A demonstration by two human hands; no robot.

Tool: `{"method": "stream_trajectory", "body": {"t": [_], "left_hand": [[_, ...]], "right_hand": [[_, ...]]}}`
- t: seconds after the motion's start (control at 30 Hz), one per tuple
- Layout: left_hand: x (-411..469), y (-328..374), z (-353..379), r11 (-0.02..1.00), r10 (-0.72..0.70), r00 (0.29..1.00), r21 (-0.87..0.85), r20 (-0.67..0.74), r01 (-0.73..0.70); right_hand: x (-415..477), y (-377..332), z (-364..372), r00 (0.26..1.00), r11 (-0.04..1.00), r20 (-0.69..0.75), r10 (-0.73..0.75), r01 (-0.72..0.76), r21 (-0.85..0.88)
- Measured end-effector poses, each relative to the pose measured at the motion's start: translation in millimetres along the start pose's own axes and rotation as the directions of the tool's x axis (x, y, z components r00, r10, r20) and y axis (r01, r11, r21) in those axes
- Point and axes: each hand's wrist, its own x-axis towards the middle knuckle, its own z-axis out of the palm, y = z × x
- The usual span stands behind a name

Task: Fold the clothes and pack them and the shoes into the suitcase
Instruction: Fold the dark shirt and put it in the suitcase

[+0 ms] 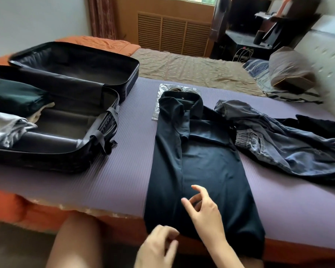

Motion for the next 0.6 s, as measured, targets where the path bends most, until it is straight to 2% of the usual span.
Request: {"method": "stream_trajectory", "body": {"t": [0.07,0.13,0.2,0.27,0.37,0.6], "left_hand": [[-3.7,-18.1,-15.9,0.998,-0.039,0.987,0.035,-0.158,0.045],[-3.3,-32.7,-31.9,0.994,-0.088,0.967,0.040,-0.240,0.100],[1.5,-32.3,-45.0,0.982,-0.184,0.940,-0.009,-0.288,0.189],[6.2,-27.9,-48.4,0.964,-0.267,0.928,-0.068,-0.259,0.258],[10.5,-16.1,-45.2,0.962,-0.274,0.935,-0.076,-0.225,0.263],[26.5,-7.0,-35.3,0.966,-0.254,0.929,-0.035,-0.270,0.255]], "right_hand": [[-16.2,6.7,7.4,0.999,0.998,0.000,-0.037,0.037,-0.050],[-26.8,9.4,16.8,0.997,0.991,-0.042,-0.065,0.060,-0.120],[-31.2,7.0,25.4,0.991,0.984,-0.112,-0.076,0.056,-0.172],[-34.0,2.3,33.8,0.980,0.979,-0.175,-0.091,0.055,-0.198],[-37.8,-5.3,39.3,0.978,0.993,-0.206,-0.037,0.013,-0.117],[-43.5,-4.6,33.9,0.972,0.981,-0.215,0.094,-0.054,0.187]]}}
